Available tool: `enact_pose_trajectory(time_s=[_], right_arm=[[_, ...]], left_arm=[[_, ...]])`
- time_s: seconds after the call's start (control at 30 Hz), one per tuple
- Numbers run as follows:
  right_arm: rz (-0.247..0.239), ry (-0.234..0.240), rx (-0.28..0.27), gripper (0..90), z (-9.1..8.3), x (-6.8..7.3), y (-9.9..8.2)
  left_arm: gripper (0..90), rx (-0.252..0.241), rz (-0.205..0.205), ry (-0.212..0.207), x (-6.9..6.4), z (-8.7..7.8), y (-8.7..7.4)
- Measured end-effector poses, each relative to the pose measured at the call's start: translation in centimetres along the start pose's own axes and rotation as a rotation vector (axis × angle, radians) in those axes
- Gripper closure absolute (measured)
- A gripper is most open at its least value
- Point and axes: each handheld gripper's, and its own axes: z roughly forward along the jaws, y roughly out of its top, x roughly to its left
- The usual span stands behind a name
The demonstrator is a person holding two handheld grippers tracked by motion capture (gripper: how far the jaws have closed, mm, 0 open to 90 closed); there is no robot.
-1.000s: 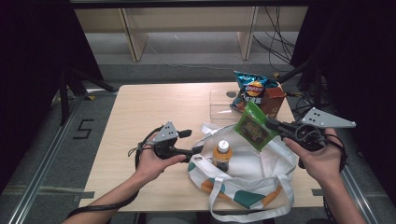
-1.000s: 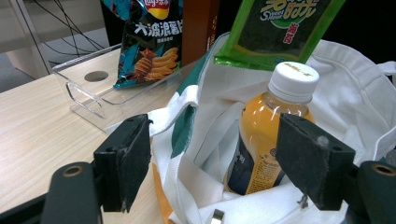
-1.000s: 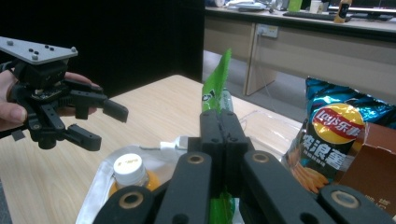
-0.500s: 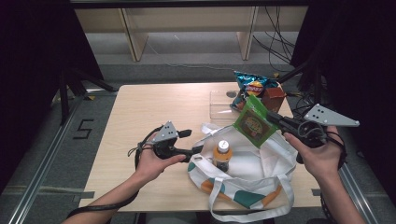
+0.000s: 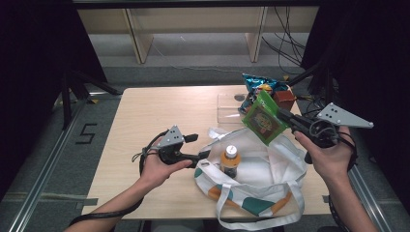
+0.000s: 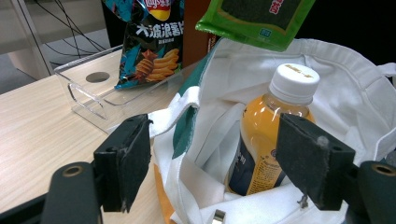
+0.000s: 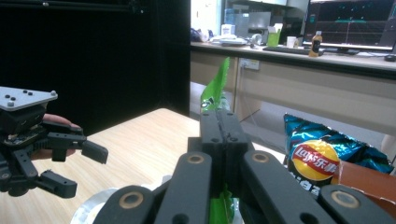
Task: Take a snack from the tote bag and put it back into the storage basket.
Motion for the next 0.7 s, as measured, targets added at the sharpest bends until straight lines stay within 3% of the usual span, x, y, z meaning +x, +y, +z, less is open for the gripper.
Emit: enact_pose_trajectory(time_s=[0.07, 0.1, 0.2, 0.27, 0.3, 0.5, 0.53, 0.57, 0.6, 0.7], right_arm=[[-0.036, -0.008, -0.023, 90.0, 0.2, -0.3, 0.1], [0.019, 0.001, -0.002, 90.0, 0.1, 0.0, 0.1], [-0.011, -0.011, -0.022, 90.0, 0.2, -0.4, 0.2], [0.0, -0.012, -0.013, 90.0, 0.2, -0.4, 0.4], [-0.027, -0.022, -0.035, 90.0, 0.3, -0.6, 0.5], [-0.001, -0.027, -0.025, 90.0, 0.5, -0.7, 0.8], [-0.006, -0.031, -0.035, 90.0, 0.5, -0.8, 0.8], [-0.045, -0.04, -0.052, 90.0, 0.7, -1.1, 0.9], [0.0, -0.03, -0.034, 90.0, 0.7, -0.9, 0.9], [-0.001, -0.032, -0.038, 90.0, 0.8, -1.0, 0.9]], left_arm=[[26.1, 0.0, 0.0, 0.0, 0.0, 0.0, 0.0], [26.1, 0.0, 0.0, 0.0, 0.0, 0.0, 0.0], [26.1, -0.001, -0.001, 0.0, 0.0, 0.0, 0.0], [26.1, 0.0, -0.001, 0.0, 0.0, 0.0, 0.0], [26.1, 0.001, -0.001, -0.001, 0.0, 0.0, 0.0], [26.0, 0.0, 0.001, 0.0, 0.0, 0.0, 0.0], [26.0, 0.0, 0.0, 0.0, 0.0, 0.0, 0.0], [26.1, -0.001, -0.001, -0.001, 0.0, 0.0, 0.0], [26.1, -0.001, -0.001, -0.001, 0.0, 0.0, 0.0], [26.1, -0.001, -0.001, -0.001, 0.0, 0.0, 0.0]])
